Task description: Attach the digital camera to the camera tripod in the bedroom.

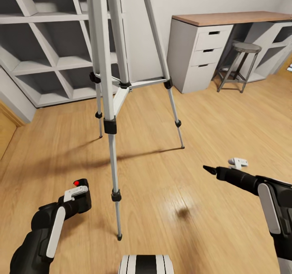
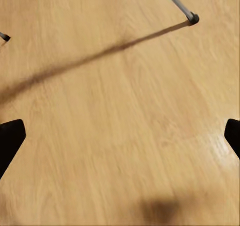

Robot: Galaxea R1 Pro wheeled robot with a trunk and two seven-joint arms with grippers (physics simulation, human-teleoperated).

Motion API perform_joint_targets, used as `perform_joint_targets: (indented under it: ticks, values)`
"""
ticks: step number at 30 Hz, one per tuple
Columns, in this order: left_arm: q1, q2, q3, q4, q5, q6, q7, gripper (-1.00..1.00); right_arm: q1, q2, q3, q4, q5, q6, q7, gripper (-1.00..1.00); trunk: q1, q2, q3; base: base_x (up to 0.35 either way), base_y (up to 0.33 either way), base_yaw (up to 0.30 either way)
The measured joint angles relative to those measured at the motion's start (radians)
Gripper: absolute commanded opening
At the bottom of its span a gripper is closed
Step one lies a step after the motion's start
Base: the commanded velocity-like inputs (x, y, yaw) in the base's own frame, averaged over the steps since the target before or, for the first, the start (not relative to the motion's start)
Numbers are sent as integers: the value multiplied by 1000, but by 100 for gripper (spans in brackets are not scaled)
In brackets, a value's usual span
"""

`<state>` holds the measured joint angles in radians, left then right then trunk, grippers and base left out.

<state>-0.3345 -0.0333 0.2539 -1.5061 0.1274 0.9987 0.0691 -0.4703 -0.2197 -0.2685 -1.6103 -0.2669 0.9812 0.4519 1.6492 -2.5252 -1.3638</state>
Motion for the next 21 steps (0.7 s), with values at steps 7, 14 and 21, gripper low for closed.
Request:
perform_joint_targets:
  ticks: [7, 14, 21]
  values:
    - [43, -3, -9, 0, 5, -13, -7, -100, 13, 0, -8, 0, 38, -46, 23, 100, -3, 2, 27, 0, 0, 0]
    - [116, -14, -8, -1, 3, -71, -3, -100, 15, -1, -16, 1, 81, -56, 15, 100, -6, 3, 54, 0, 0, 0]
    - [140, -18, -5, -6, 2, -106, -1, -100, 15, 2, -19, 1, 92, -141, 12, 100, -9, 5, 81, 0, 0, 0]
